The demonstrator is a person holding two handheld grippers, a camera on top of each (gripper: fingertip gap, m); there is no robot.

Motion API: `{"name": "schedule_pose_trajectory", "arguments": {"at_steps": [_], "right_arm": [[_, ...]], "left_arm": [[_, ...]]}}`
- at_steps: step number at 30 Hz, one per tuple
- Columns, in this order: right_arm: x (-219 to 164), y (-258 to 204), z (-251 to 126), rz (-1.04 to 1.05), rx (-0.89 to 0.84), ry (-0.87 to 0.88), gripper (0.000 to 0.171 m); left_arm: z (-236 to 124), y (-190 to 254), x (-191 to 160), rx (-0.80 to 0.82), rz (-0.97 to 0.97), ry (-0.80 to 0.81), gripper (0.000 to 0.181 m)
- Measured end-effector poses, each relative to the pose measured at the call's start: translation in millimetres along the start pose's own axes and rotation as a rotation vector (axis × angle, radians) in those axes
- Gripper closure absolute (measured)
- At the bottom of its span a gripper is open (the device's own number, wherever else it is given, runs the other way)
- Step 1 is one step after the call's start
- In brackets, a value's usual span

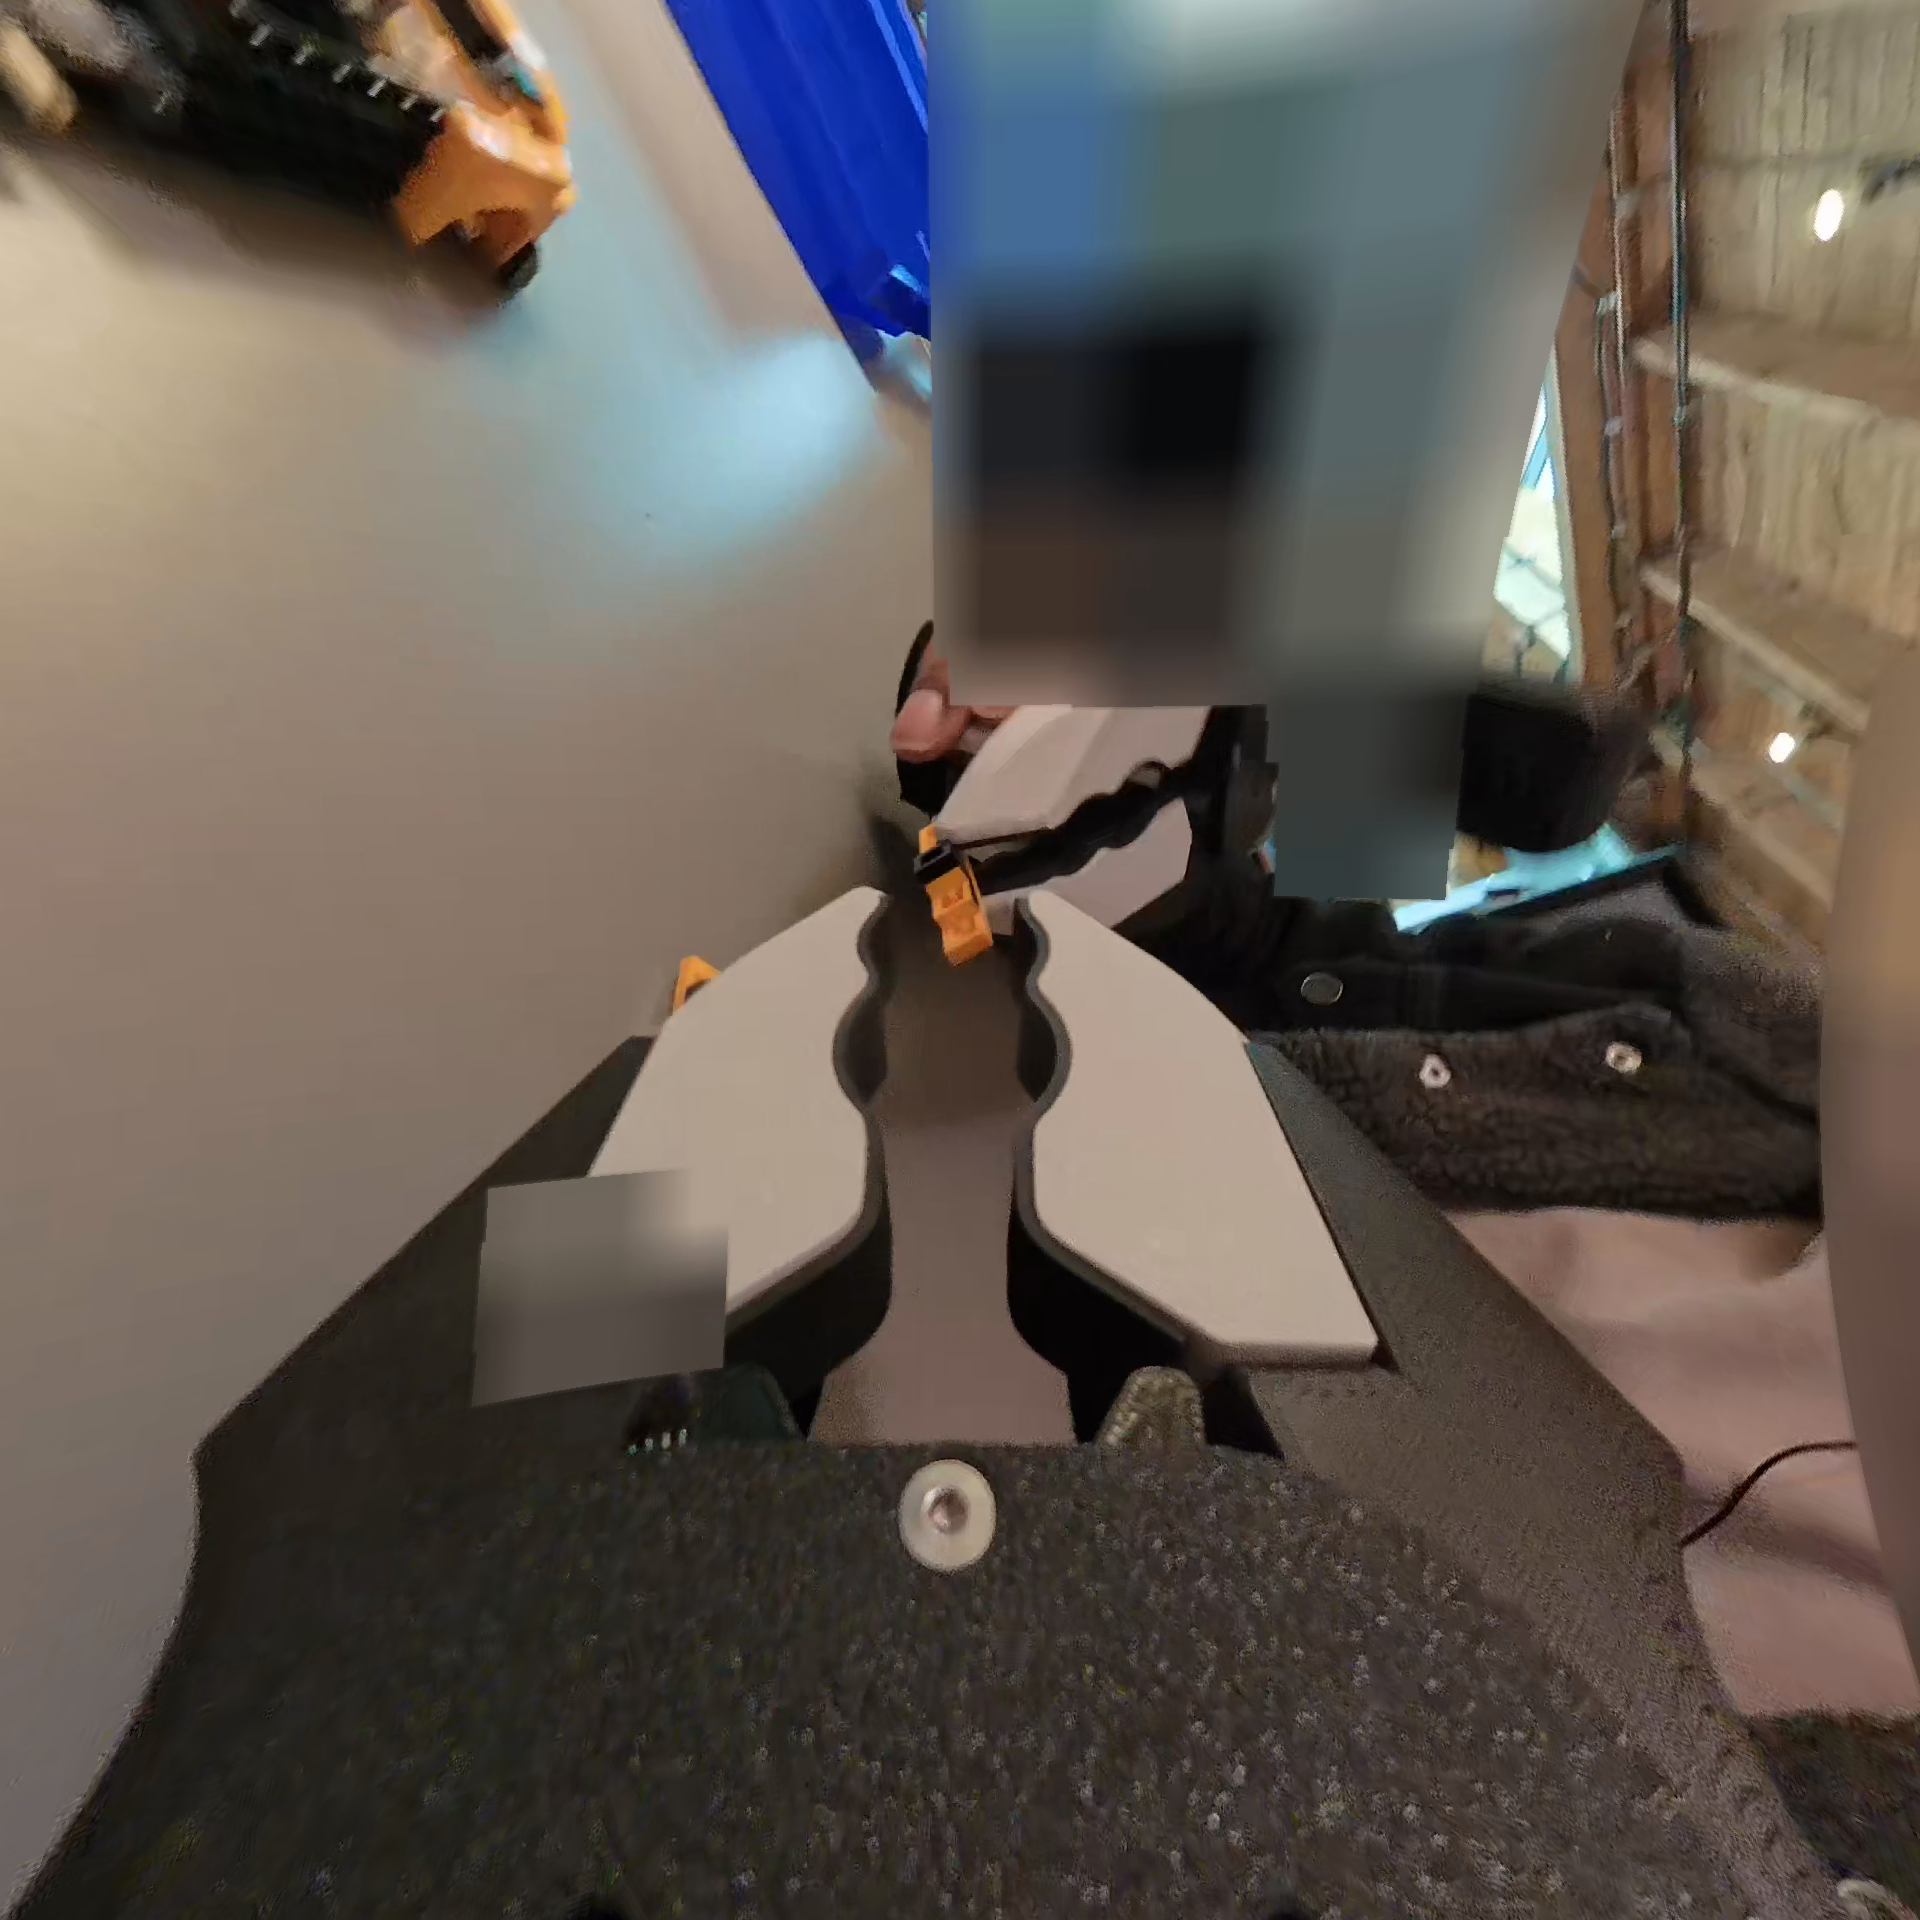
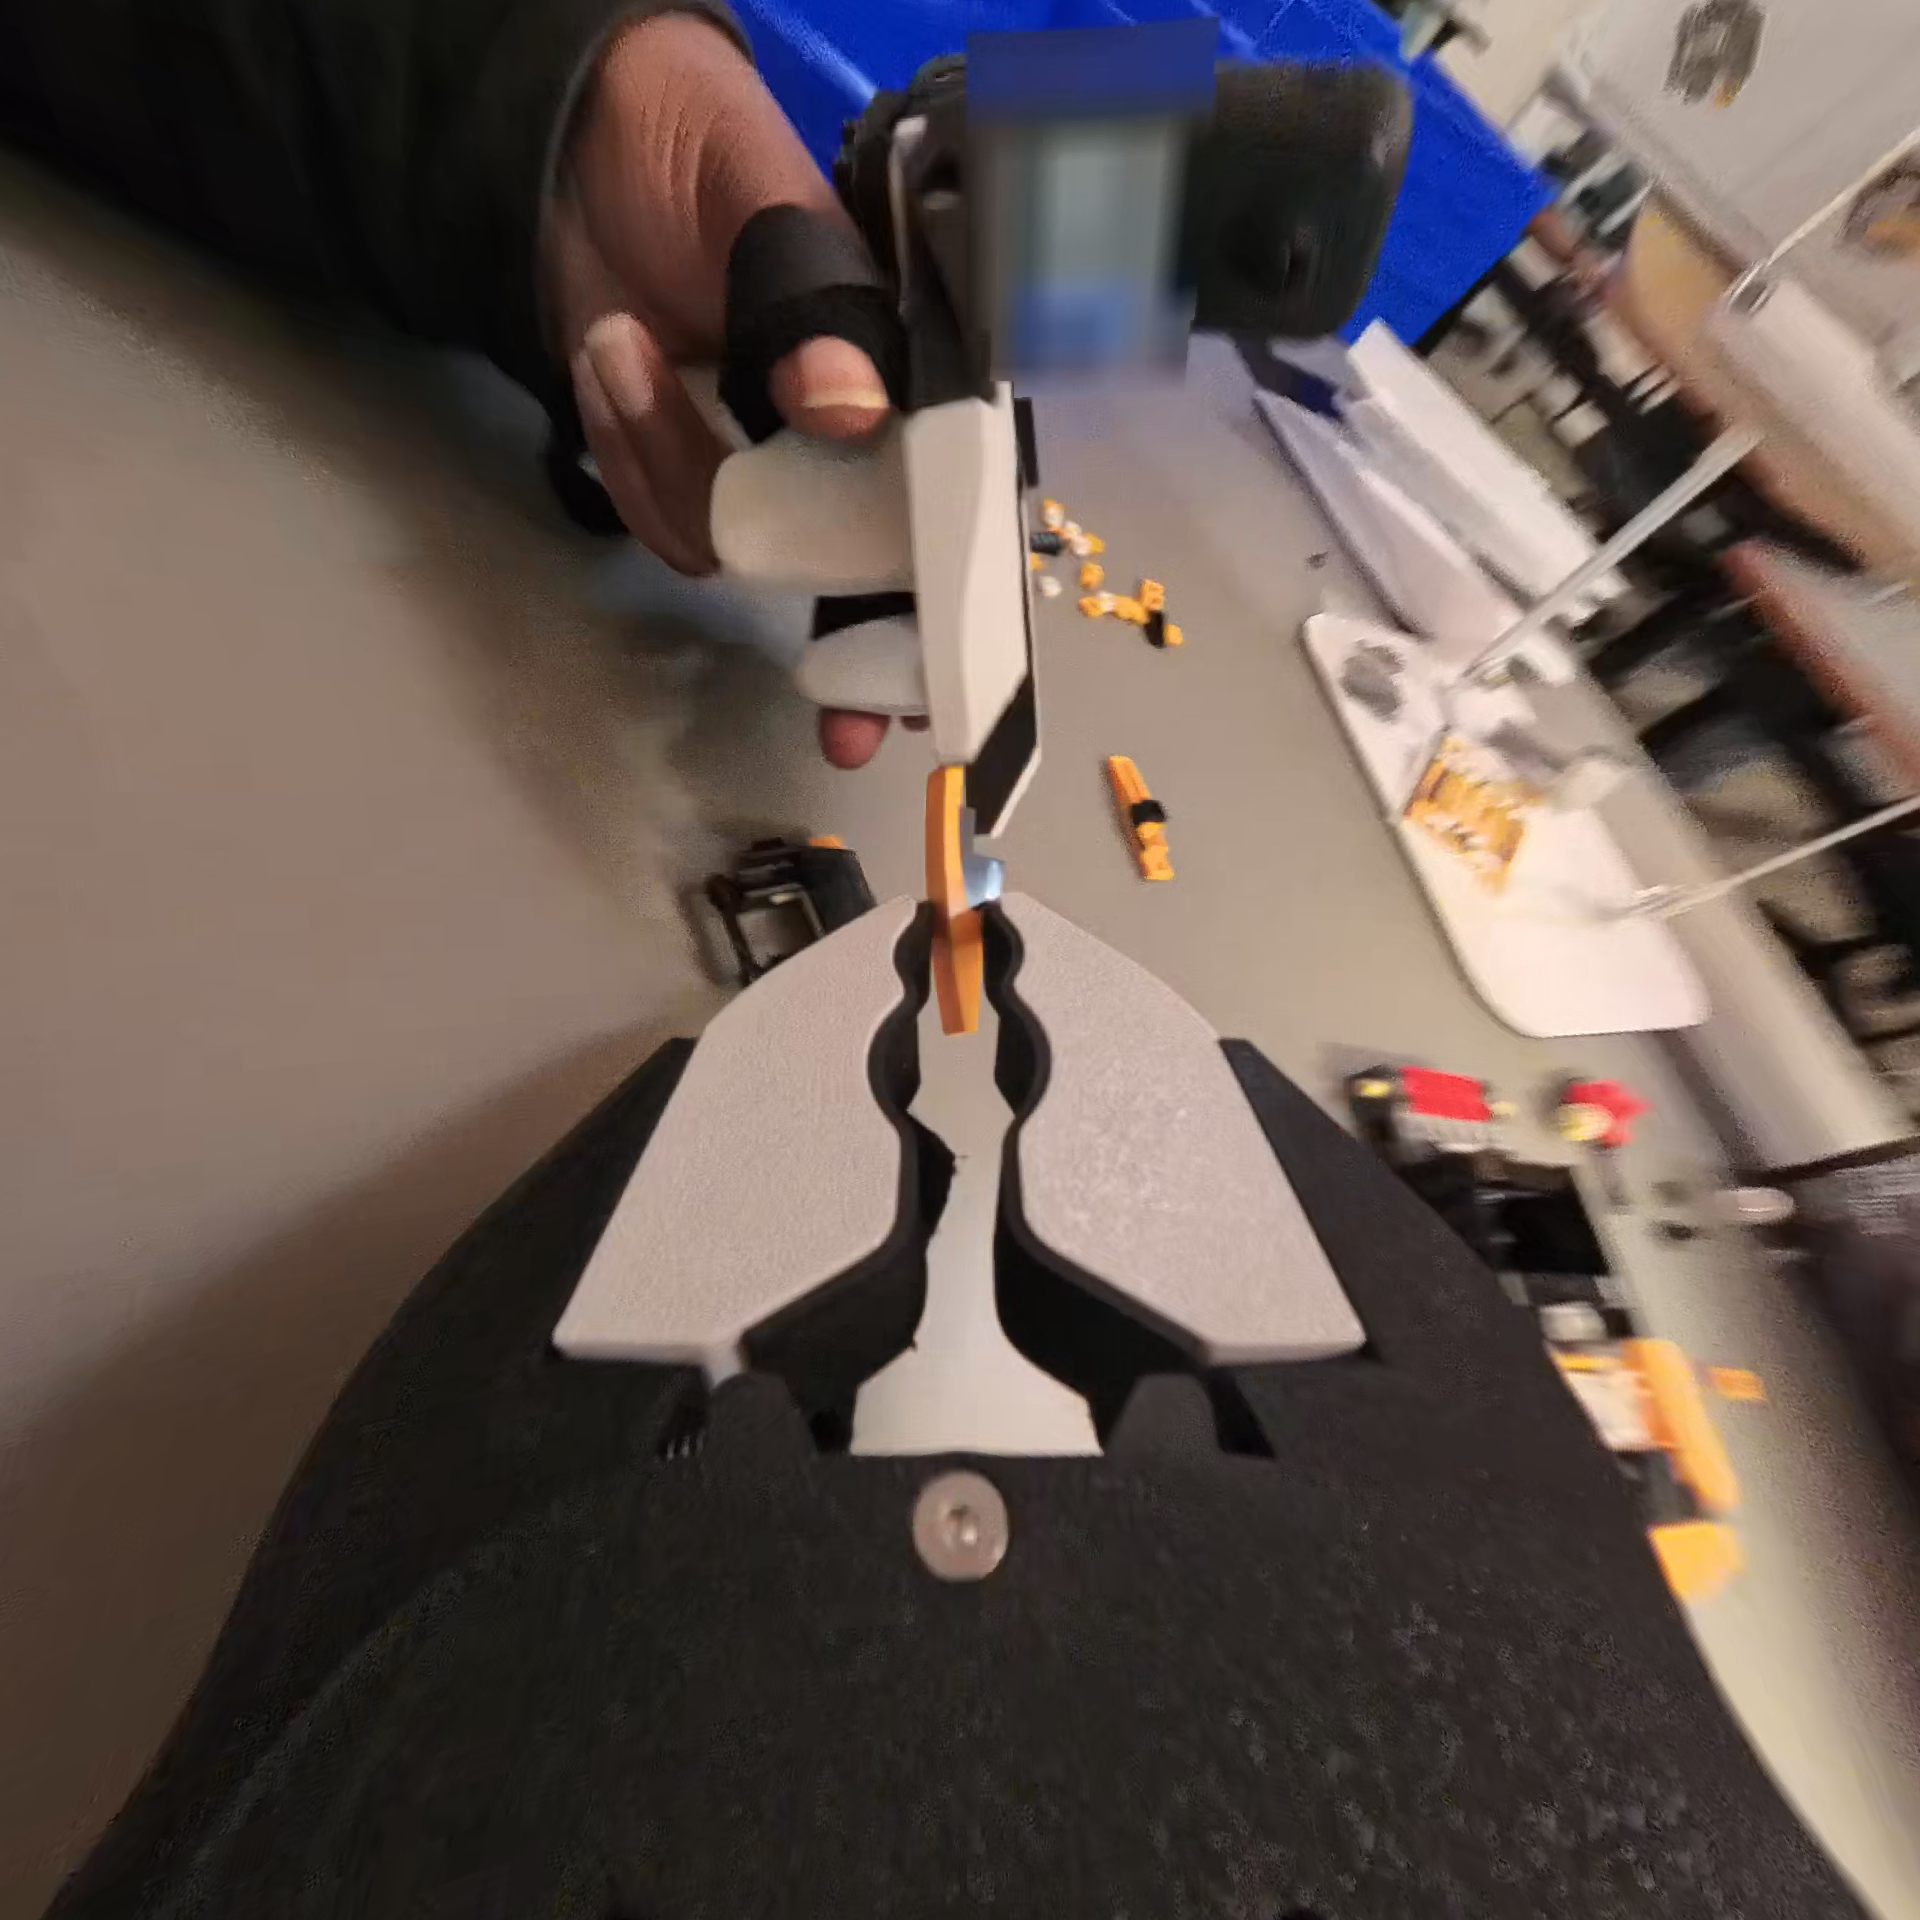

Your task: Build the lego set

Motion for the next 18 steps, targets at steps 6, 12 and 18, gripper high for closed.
{"name": "schedule_pose_trajectory", "arguments": {"at_steps": [6,12,18], "right_arm": [[1,5,-8,0.284,0.274,0.083,0.162],[-2,4,-4,0.361,0.349,0.059,0.162],[-7,13,-4,0.405,0.307,0.045,0.162]], "left_arm": [[-6,5,-6,0.426,0.59,-0.192,0.152],[3,-3,-17,0.566,0.77,-0.328,0.153],[2,-21,-36,0.547,0.592,-0.511,0.141]]}}
Point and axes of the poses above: each gripper's, where its closed fingertips meet, z out along the fingers, x out of its top, y = z × x across the jaws, the point moved 5 cm from there along -z, back along the fingers, and after that the axes turned 12 degrees about -y, right-handed, at the moved point
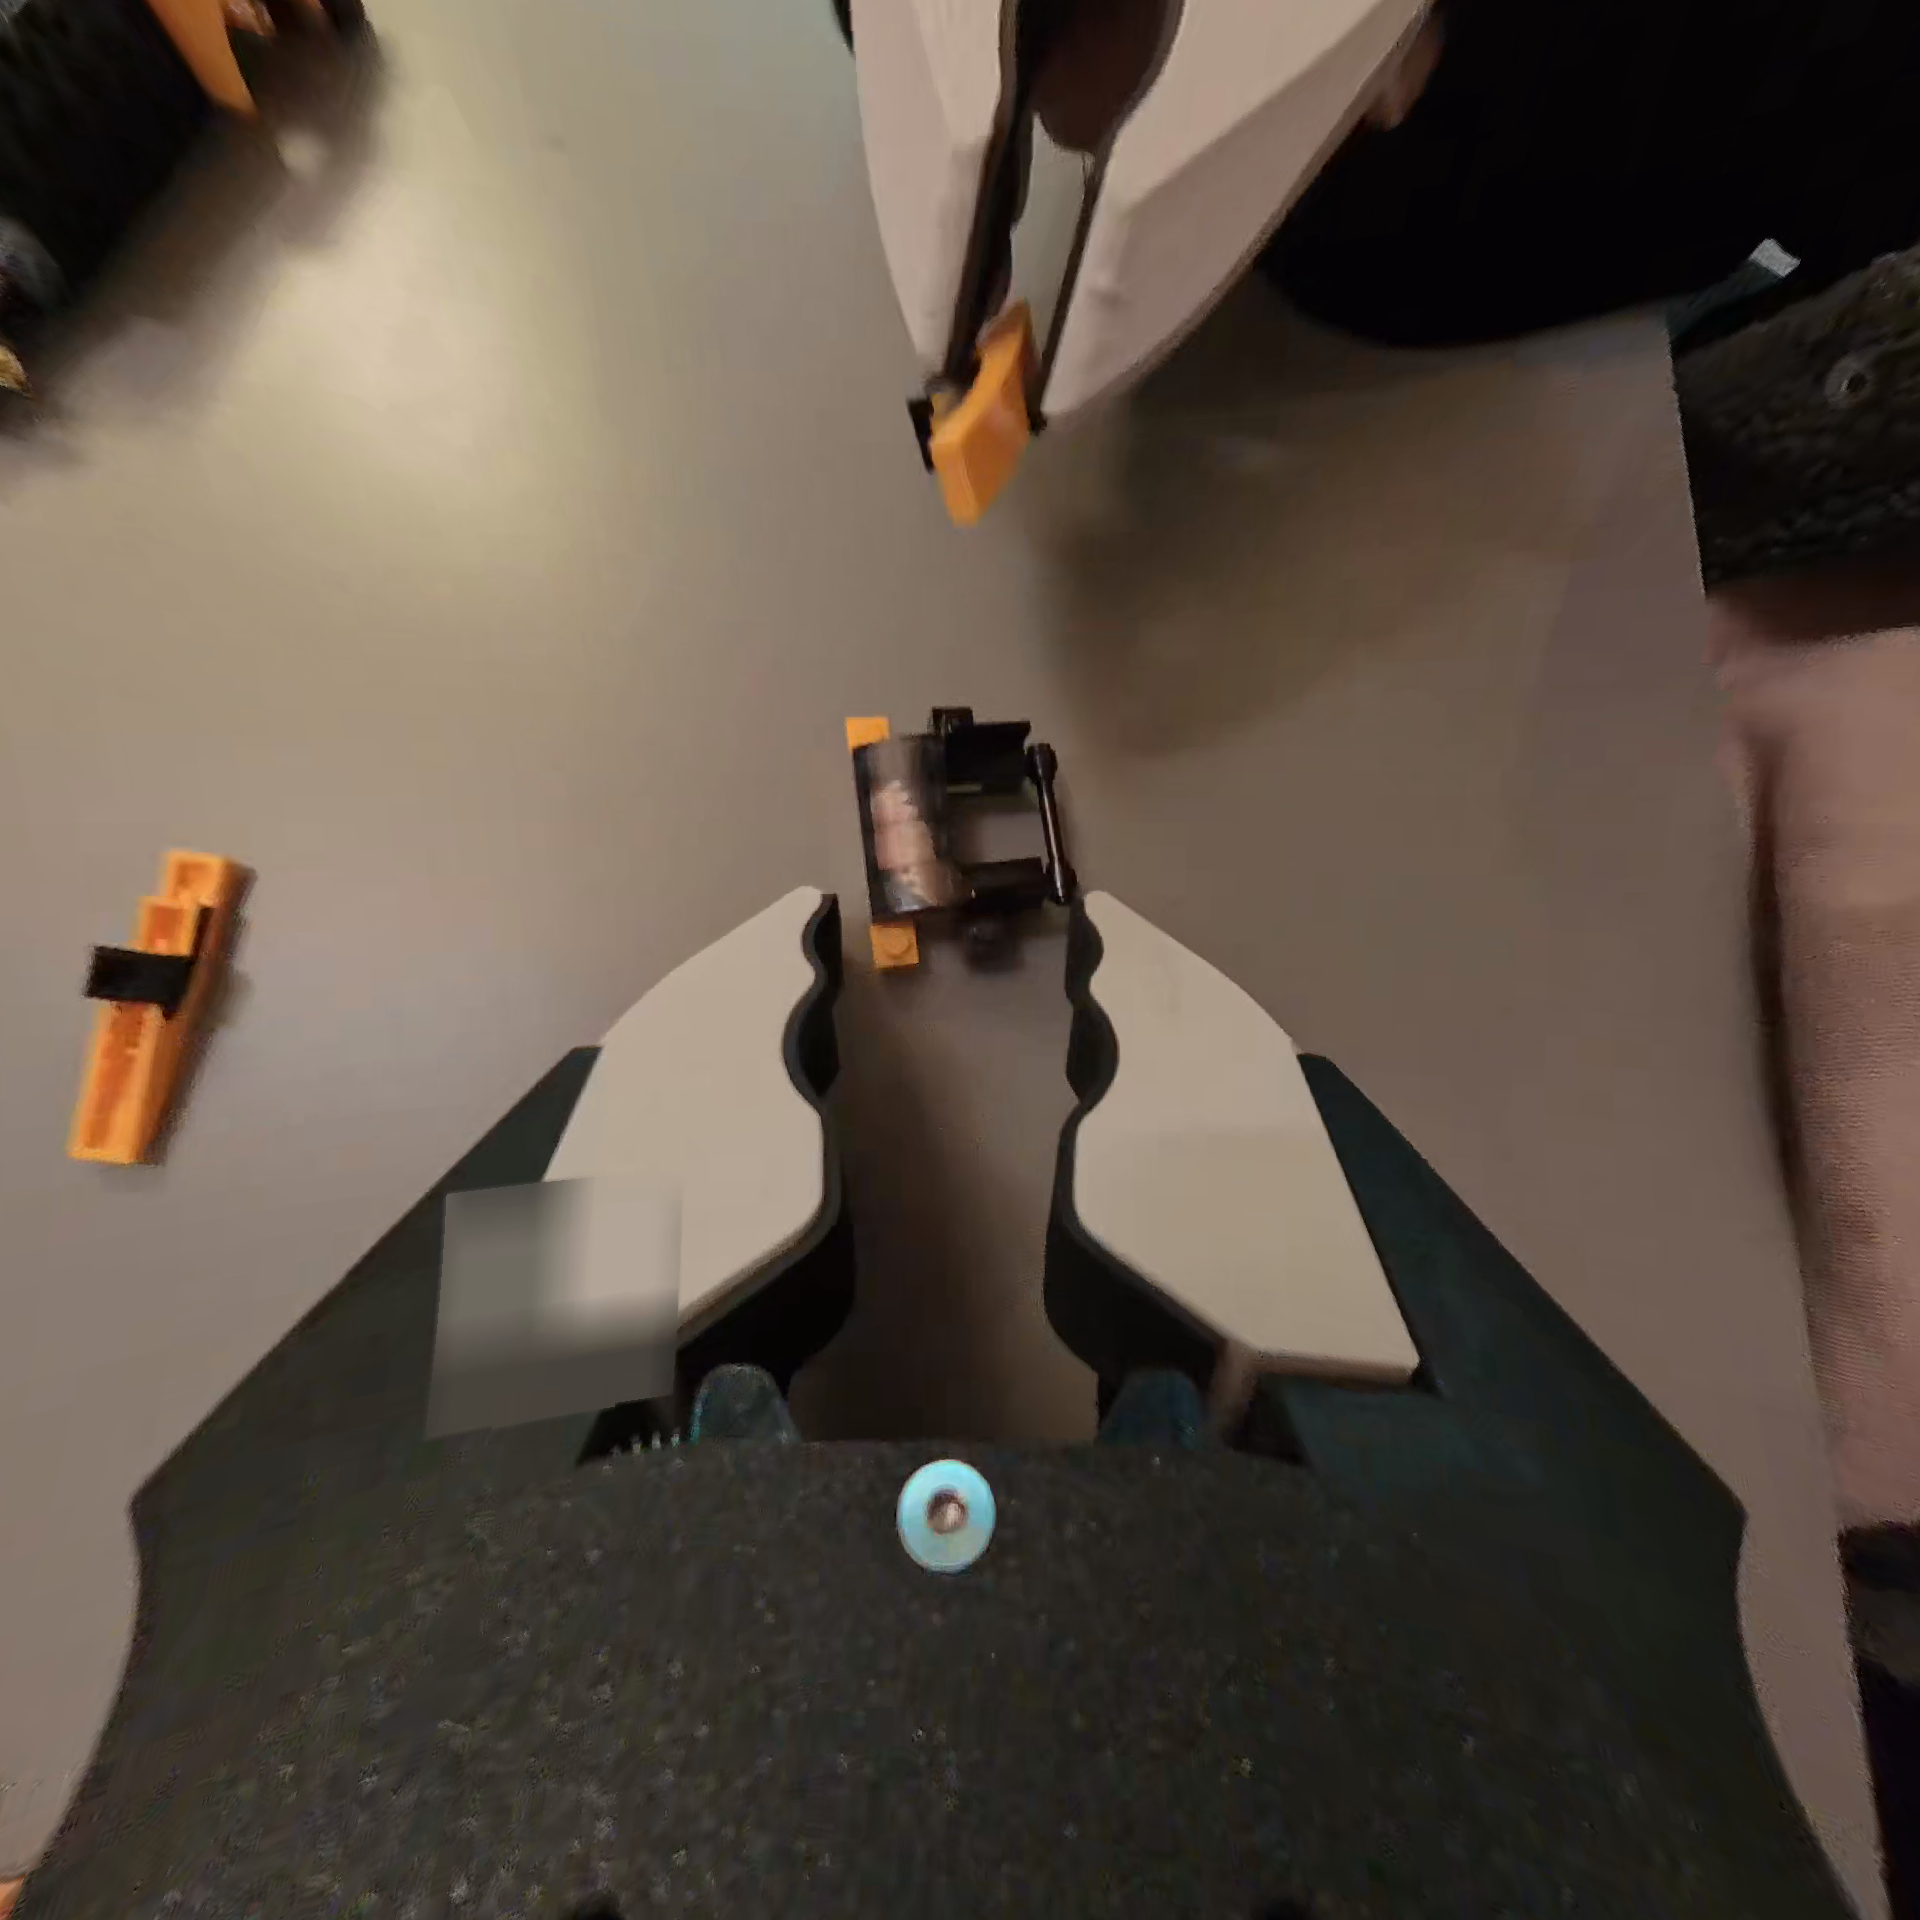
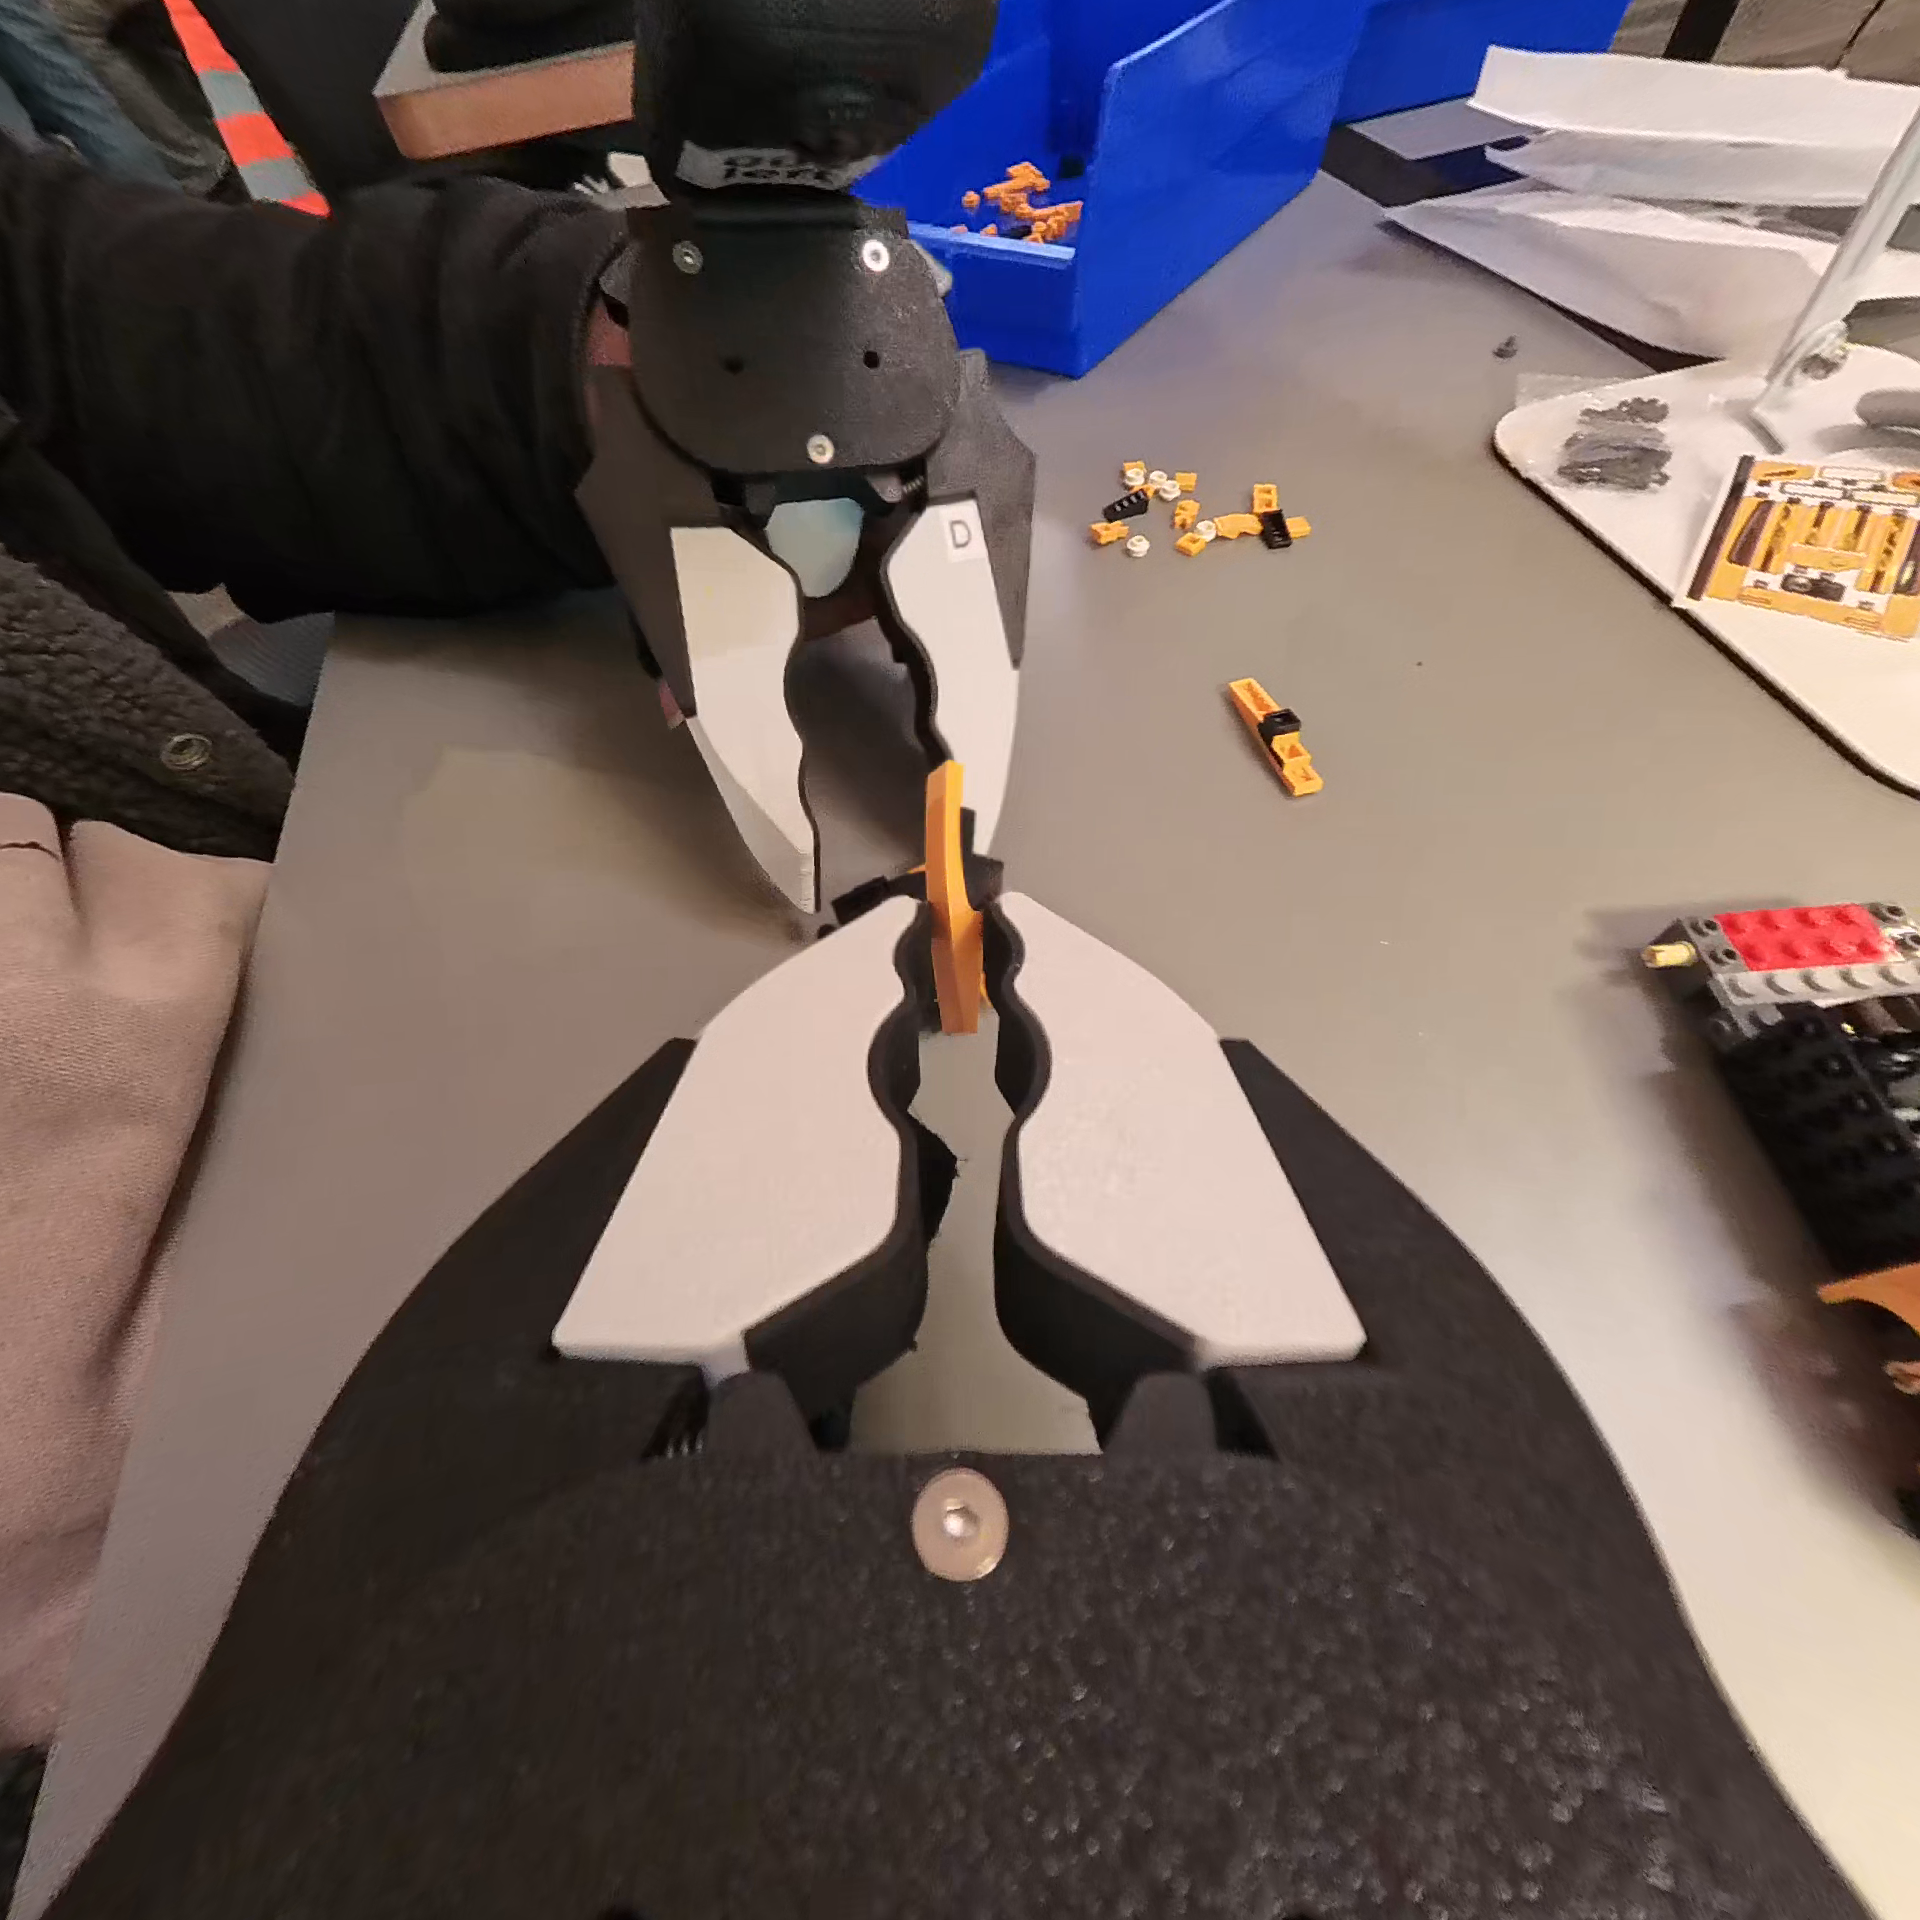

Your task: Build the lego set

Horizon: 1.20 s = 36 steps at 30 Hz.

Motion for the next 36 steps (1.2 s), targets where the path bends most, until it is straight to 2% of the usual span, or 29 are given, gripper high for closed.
{"name": "schedule_pose_trajectory", "arguments": {"at_steps": [5,9,14,18,21,25,33,36], "right_arm": [[-2,4,-1,0.014,-0.013,-0.013,0.162],[-1,6,-2,0.02,-0.019,-0.008,0.162],[-1,7,-5,0.023,-0.029,-0.001,0.162],[-1,8,-6,0.025,-0.035,0.001,0.162],[-1,8,-6,0.022,-0.037,-0.002,0.162],[0,8,-6,0.02,-0.04,0.0,0.162],[-2,8,-5,0.019,-0.032,-0.011,0.162],[-2,7,-4,0.017,-0.028,-0.014,0.162]], "left_arm": [[1,17,-2,-0.089,-0.011,-0.084,0.15],[-3,46,6,-0.257,0.113,-0.021,0.161],[-3,26,12,-0.082,0.086,0.031,0.16],[4,24,17,-0.014,0.069,0.03,0.13],[17,26,18,0.052,0.103,-0.024,0.118],[22,26,16,0.11,0.147,-0.07,0.133],[16,24,6,0.06,0.248,-0.066,0.133],[7,14,-1,0.093,0.256,-0.067,0.131]]}}
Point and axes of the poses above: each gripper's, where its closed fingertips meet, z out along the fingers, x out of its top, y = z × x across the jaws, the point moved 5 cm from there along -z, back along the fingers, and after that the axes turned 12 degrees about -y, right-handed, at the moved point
